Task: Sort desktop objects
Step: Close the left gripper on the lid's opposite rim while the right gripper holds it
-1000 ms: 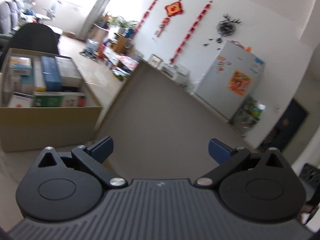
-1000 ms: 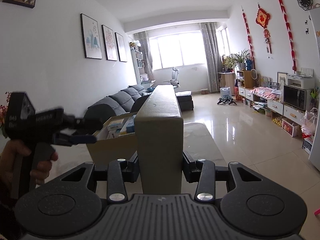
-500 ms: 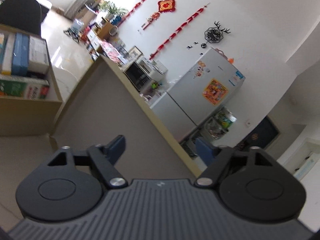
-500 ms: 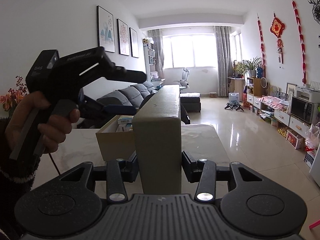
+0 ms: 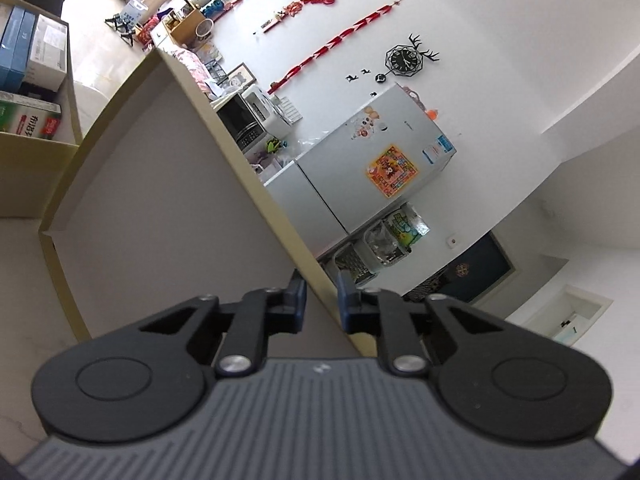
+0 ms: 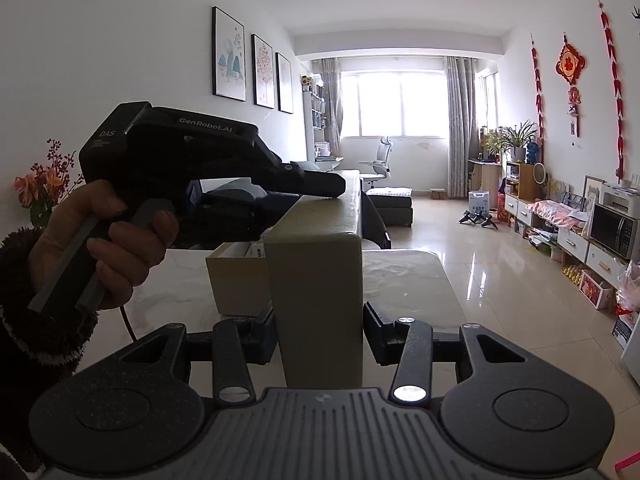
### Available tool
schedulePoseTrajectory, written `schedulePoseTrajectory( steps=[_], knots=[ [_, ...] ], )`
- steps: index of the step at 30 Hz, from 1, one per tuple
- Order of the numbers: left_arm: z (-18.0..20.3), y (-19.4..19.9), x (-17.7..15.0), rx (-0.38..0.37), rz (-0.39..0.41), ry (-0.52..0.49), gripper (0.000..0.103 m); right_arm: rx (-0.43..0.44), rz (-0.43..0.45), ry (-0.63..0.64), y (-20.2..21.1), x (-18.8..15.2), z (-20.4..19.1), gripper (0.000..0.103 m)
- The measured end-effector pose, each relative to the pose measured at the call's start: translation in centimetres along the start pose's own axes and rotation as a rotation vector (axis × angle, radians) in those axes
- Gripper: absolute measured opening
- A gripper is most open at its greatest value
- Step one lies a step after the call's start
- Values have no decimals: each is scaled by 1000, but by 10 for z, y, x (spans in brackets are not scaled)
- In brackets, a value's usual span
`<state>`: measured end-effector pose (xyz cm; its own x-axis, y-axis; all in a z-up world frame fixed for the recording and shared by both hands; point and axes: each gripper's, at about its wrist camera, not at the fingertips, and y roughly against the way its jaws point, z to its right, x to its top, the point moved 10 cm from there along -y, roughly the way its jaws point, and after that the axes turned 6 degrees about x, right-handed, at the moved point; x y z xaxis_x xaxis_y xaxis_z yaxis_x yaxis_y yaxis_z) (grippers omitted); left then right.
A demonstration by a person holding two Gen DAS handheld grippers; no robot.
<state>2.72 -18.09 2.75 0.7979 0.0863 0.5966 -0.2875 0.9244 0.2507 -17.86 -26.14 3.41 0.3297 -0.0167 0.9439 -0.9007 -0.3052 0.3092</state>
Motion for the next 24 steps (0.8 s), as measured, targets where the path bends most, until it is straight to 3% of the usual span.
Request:
schedulePoseTrajectory(
  steps=[8, 10, 16, 24],
  knots=[
    [0, 13, -4, -6, 17, 30, 14, 53, 12, 1, 10, 2, -6, 51],
    [-1, 16, -3, -4, 22, 36, 14, 74, 20, -9, 13, 3, -5, 63],
    [-6, 35, -5, -2, 43, 49, 14, 134, 32, -37, 20, 5, -2, 78],
    [-13, 69, -11, 7, 80, 59, 15, 213, 47, -74, 30, 8, 2, 82]
  ],
)
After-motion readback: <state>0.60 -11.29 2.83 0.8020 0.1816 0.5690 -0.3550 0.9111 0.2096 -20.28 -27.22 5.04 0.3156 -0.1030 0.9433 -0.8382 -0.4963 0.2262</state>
